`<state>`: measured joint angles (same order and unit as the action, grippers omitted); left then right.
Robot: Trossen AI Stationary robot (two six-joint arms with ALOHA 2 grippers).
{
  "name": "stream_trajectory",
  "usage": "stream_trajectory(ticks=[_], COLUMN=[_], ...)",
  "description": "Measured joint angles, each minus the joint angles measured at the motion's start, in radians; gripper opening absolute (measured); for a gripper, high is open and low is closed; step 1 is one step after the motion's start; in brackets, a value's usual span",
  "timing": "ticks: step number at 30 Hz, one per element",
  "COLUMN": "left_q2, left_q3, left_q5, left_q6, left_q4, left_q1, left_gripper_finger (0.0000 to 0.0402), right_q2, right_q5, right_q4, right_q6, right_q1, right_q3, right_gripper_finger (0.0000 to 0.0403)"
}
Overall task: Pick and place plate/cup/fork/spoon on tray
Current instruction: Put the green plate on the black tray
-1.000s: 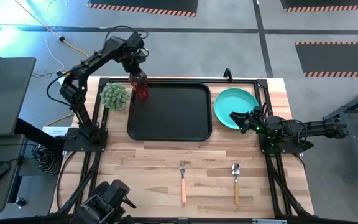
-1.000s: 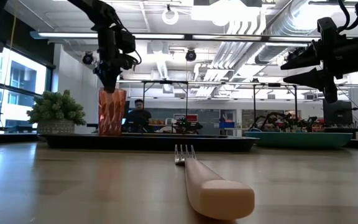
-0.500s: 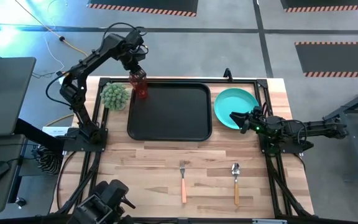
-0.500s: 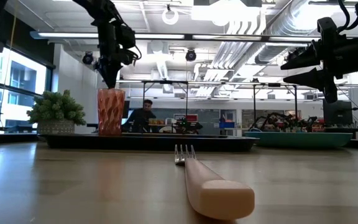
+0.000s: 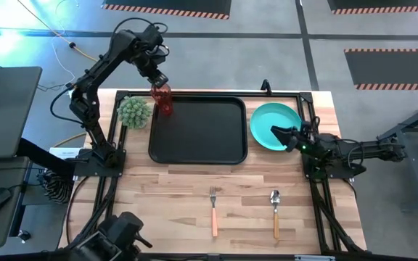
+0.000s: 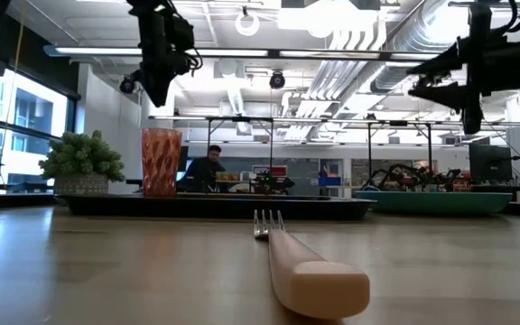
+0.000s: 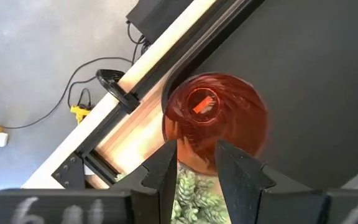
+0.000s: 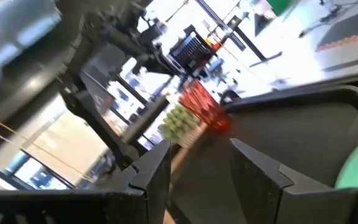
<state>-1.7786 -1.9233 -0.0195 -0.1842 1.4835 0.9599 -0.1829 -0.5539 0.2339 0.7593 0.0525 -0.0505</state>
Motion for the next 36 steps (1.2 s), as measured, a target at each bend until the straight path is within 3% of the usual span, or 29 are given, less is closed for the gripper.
stream_trajectory(ticks=[9, 14, 20, 29, 33, 36], left_q2=[0.065, 0.117, 0.168, 0.24, 0.265, 0.28], left_q3=[-0.019, -0.019, -0.019, 0.12, 0.202, 0.25], left_q5=[0.264, 0.283, 0.283, 0.345, 0.345, 0.347], left_q6=[-0.008, -0.001, 0.017, 0.052, 0.073, 0.105], left_q4=[-0.013, -0.068, -0.147, -0.333, -0.402, -0.435], left_q1=[-0.022, -0.058, -0.131, -0.236, -0.267, -0.283], left_gripper_finger=[0.0102, 0.0102, 0.0102, 0.0102, 0.0102, 0.0102], right_q2=[0.0, -0.013, -0.085, -0.286, -0.376, -0.427], right_q5=[-0.001, -0.021, -0.081, -0.124, -0.066, 0.032], right_q4=[0.247, 0.17, -0.234, -0.952, -1.154, -1.211], right_q6=[-0.081, -0.252, -0.351, -0.131, -0.016, 0.048], right_q1=[0.0, 0.0, 0.0, 0.0, -0.003, -0.021], right_q3=[-0.017, -0.15, -0.399, -0.733, -0.792, -0.787], right_gripper_finger=[0.0151, 0.0151, 0.0151, 0.0151, 0.0151, 0.0151])
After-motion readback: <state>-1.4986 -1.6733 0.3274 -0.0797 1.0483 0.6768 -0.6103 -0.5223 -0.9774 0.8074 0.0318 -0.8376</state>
